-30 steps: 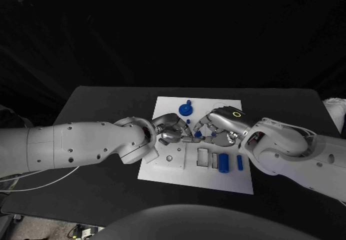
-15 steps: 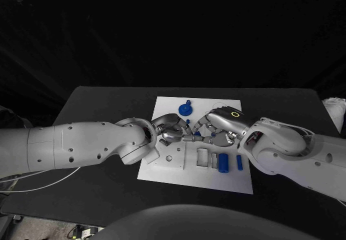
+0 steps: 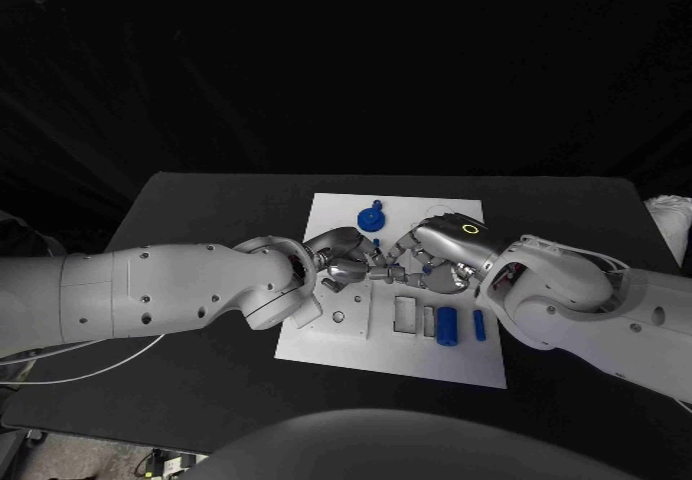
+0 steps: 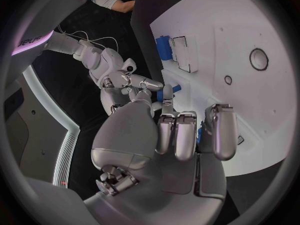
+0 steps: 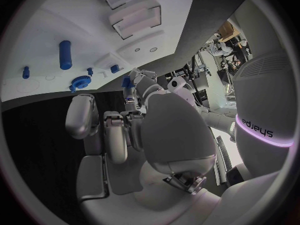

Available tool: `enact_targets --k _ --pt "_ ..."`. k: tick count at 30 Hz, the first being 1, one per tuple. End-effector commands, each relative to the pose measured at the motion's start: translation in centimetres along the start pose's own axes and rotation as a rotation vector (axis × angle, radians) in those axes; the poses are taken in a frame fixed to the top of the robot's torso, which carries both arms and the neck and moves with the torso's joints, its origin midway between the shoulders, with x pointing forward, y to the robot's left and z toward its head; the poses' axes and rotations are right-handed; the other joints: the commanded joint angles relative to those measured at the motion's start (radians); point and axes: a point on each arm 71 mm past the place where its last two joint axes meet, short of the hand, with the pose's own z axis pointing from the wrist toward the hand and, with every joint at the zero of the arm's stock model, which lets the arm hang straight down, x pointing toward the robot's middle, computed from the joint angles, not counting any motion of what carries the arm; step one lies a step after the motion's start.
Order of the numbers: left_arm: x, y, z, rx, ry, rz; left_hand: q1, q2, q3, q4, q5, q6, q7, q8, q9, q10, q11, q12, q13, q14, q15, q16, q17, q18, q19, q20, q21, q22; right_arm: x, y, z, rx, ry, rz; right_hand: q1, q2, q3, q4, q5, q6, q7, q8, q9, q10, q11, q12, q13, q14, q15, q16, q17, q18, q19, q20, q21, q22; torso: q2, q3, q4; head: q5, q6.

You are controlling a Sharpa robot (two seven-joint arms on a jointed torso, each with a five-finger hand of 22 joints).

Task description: Assemble the parts on the task board

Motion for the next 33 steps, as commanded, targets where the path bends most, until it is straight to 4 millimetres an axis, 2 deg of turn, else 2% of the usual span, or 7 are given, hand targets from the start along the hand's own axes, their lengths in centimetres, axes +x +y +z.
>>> enact_targets --k 1,7,11,23,29,33 --pt "0.22 -0.35 0.08 0.026 0.005 -0.012 0.032 0.004 0.015 0.000 0.039 -0.010 -0.001 0.006 0.001 0.102 -0.009 0.002 0.263 0.104 -0.011 0.002 0.263 0.009 0.011 -0.008 -0.005 0.221 0.12 0.16 0.03 -0.008 0.012 -0.002 -0.004 0.003 -0.004 0.000 0.008 0.003 -0.001 0.002 0.000 0.015 0.007 0.001 0.138 0.103 0.006 0.003 0.263 0.005 0.001 0.005 0.002 0.154 0.000 -0.0001 -0.0003 -0.001 0.000" --pt "0.34 -0.34 0.10 0.032 0.008 -0.016 0.086 0.014 0.041 0.000 0.067 -0.013 -0.005 0.012 0.003 0.102 -0.012 0.002 0.263 0.104 -0.014 0.002 0.263 0.009 0.011 -0.011 -0.004 0.221 0.11 0.11 -0.01 -0.006 0.011 -0.002 -0.004 0.003 -0.004 0.000 0.008 0.003 -0.001 0.002 0.000 0.015 0.007 0.001 0.138 0.103 0.006 0.003 0.263 0.005 0.001 0.005 0.002 0.154 0.000 -0.0001 0.0001 -0.001 0.000" --pt "0.38 -0.37 0.11 0.037 0.008 -0.017 0.126 0.018 0.067 0.001 0.073 -0.012 -0.007 0.018 0.004 0.102 -0.014 0.002 0.263 0.104 -0.016 0.002 0.263 0.009 0.012 -0.013 -0.003 0.222 0.11 0.09 -0.01 -0.005 0.012 -0.002 -0.004 0.004 -0.003 0.000 0.009 0.001 -0.001 0.001 0.000 0.015 0.007 0.001 0.138 0.103 0.006 0.003 0.263 0.005 0.001 0.005 0.002 0.154 0.000 -0.0001 0.0002 0.000 0.000" --pt "0.37 -0.60 0.16 0.067 -0.003 -0.020 0.197 0.030 0.138 0.001 0.071 0.004 -0.011 0.037 0.011 0.102 -0.019 0.002 0.263 0.104 -0.020 0.002 0.263 0.008 0.016 -0.017 0.002 0.223 0.12 0.06 -0.01 -0.005 0.013 -0.001 -0.005 0.003 -0.004 0.001 0.012 -0.007 0.002 -0.006 0.000 0.013 0.008 -0.001 0.135 0.103 0.007 0.003 0.263 0.006 0.000 0.006 -0.001 0.153 0.000 0.0000 -0.0004 0.002 0.000" --pt "0.37 -0.68 0.21 0.077 -0.007 -0.025 0.208 0.041 0.164 0.002 0.064 0.017 -0.013 0.040 0.010 0.102 -0.020 0.002 0.263 0.104 -0.021 0.002 0.263 0.008 0.017 -0.019 0.003 0.223 0.13 0.06 -0.01 -0.007 0.013 0.002 -0.006 0.002 -0.005 0.003 0.011 -0.012 0.003 -0.010 -0.001 0.013 0.010 -0.001 0.135 0.103 0.007 0.003 0.263 0.006 0.000 0.006 -0.001 0.153 0.000 -0.0002 -0.0003 0.002 0.000" --pt "0.36 -0.73 0.25 0.084 -0.012 -0.031 0.216 0.040 0.177 0.001 0.058 0.020 -0.013 0.038 0.008 0.102 -0.021 0.002 0.263 0.104 -0.022 0.002 0.263 0.008 0.016 -0.019 0.002 0.223 0.13 0.10 0.02 -0.009 0.013 0.004 -0.007 0.002 -0.006 0.004 0.010 -0.018 0.006 -0.016 -0.001 0.012 0.011 -0.002 0.135 0.103 0.008 0.003 0.263 0.006 0.000 0.007 -0.002 0.153 0.000 -0.0002 -0.0005 0.002 0.000"
